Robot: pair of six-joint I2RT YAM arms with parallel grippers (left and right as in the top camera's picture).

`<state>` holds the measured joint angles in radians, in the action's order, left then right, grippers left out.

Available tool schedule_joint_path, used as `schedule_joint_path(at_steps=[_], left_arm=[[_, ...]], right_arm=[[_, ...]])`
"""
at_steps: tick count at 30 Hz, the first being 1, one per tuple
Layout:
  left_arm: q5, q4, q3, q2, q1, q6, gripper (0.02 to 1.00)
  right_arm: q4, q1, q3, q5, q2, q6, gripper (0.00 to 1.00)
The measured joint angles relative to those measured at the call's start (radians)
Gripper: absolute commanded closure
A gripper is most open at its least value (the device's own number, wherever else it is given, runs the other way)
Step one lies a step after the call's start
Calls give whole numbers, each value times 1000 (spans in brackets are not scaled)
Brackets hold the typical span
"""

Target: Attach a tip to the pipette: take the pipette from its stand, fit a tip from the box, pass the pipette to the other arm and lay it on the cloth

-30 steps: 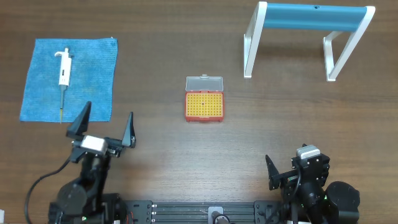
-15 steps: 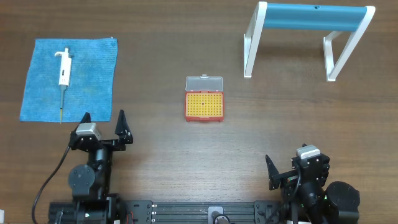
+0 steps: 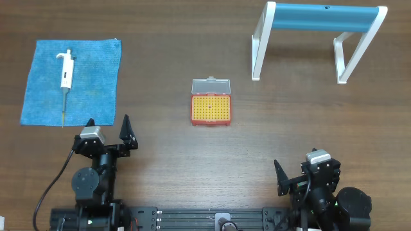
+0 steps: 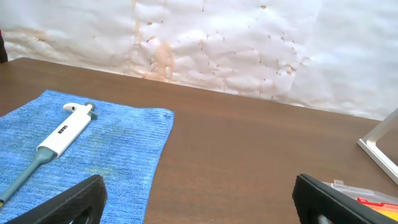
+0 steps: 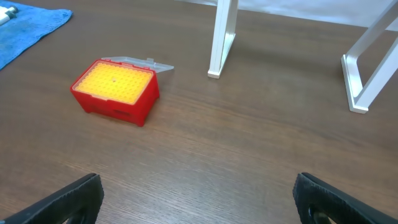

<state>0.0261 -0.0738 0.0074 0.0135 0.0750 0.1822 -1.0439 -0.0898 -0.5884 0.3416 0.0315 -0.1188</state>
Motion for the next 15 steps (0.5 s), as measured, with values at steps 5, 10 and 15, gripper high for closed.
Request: schedule_joint_path(at_steps=[5, 10, 15], left_arm=[[0, 0, 0, 0, 0, 0, 53], [0, 0, 0, 0, 0, 0, 53], [0, 0, 0, 0, 0, 0, 53]], right_arm=[[0, 0, 0, 0, 0, 0, 16], [0, 0, 0, 0, 0, 0, 16], [0, 0, 0, 0, 0, 0, 16]])
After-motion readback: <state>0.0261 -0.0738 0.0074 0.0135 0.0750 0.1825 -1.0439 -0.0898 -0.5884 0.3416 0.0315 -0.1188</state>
